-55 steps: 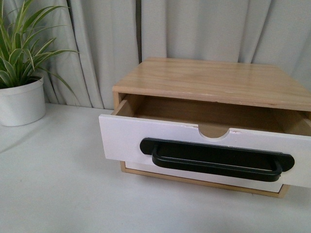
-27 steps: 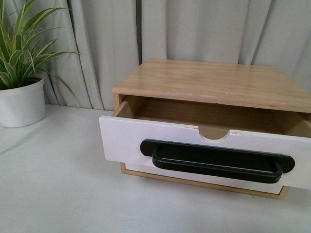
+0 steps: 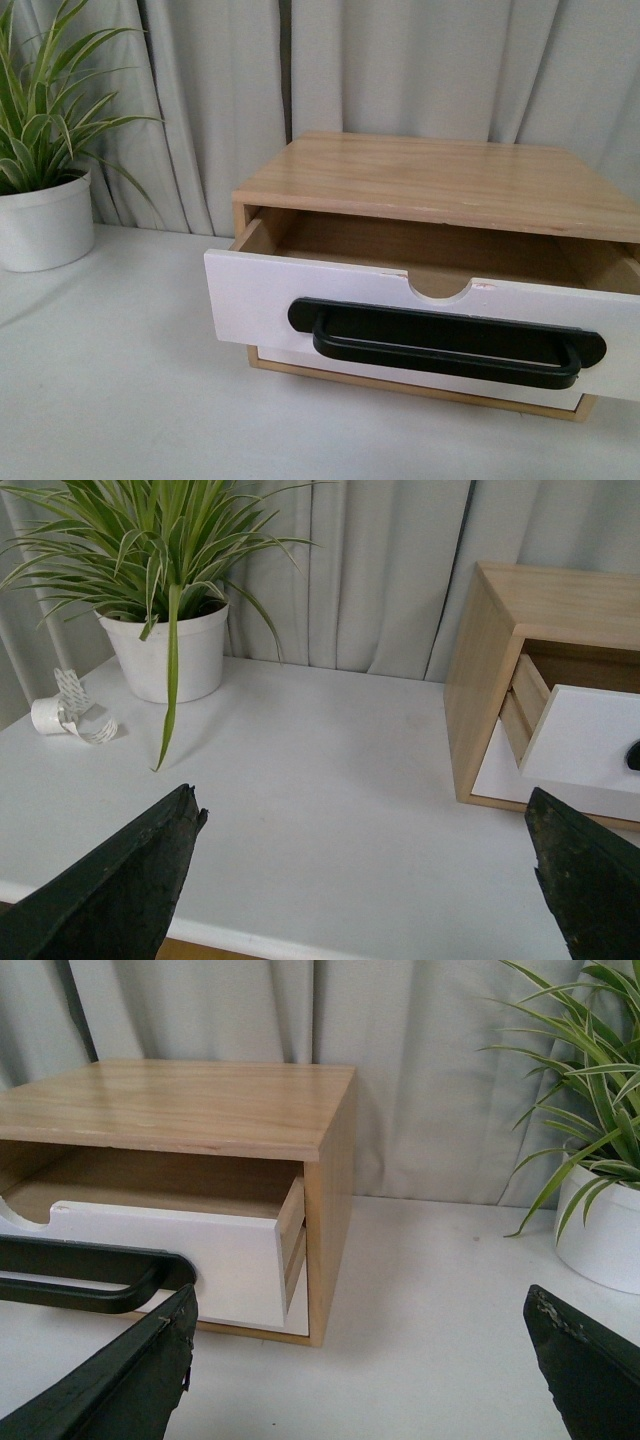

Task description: Pull drawer

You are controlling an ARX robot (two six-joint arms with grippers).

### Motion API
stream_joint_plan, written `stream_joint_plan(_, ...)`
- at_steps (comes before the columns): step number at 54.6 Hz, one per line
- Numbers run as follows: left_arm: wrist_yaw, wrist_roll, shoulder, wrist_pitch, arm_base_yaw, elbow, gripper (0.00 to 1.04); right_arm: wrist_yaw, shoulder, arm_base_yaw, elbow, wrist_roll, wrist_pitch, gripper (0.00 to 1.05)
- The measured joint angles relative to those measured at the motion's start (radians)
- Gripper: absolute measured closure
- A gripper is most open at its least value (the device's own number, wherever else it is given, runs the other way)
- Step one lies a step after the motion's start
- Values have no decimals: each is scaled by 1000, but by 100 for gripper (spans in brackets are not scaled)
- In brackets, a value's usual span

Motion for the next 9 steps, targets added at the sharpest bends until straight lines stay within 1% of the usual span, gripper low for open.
stream_joint_plan(9, 0, 0, 0, 0, 0, 0, 6, 0, 0, 0, 0, 0, 0, 9)
